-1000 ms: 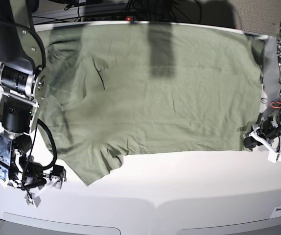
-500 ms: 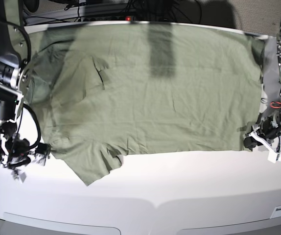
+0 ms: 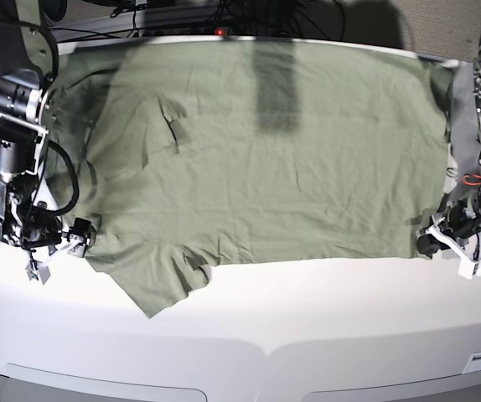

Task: Fold the T-shirt properly
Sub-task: 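Lower the right gripper onto the other hem corner and pinch it, then lift both hem corners and fold them over toward the collar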

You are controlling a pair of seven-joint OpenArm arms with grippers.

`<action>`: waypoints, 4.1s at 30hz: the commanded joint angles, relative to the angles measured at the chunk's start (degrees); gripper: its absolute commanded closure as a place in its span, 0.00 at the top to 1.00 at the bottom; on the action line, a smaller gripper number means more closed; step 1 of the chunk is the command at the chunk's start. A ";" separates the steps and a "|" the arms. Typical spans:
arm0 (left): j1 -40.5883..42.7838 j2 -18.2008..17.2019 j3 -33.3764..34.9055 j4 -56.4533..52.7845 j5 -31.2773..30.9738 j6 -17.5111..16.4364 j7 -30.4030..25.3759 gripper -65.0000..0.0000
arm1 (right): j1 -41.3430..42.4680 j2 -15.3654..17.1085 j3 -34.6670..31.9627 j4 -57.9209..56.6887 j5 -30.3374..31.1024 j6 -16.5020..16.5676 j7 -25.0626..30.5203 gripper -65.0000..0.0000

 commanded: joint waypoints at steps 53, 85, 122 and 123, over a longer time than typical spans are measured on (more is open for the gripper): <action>-0.59 -1.01 -0.11 9.75 -0.85 -0.56 5.35 0.00 | 4.72 2.45 0.00 5.46 15.50 4.76 -9.25 0.00; 13.81 -5.99 -3.34 38.73 -17.55 -0.56 24.94 0.00 | -23.54 4.17 4.37 47.52 18.95 4.76 -11.93 0.00; 37.77 -6.10 -17.18 71.01 -29.35 -0.56 41.44 0.00 | -37.81 8.68 11.63 64.98 17.59 4.76 -12.20 0.00; 37.77 -6.08 -17.84 71.10 -29.35 -0.56 41.53 0.00 | -38.49 9.03 12.13 64.98 17.62 4.76 -12.17 0.00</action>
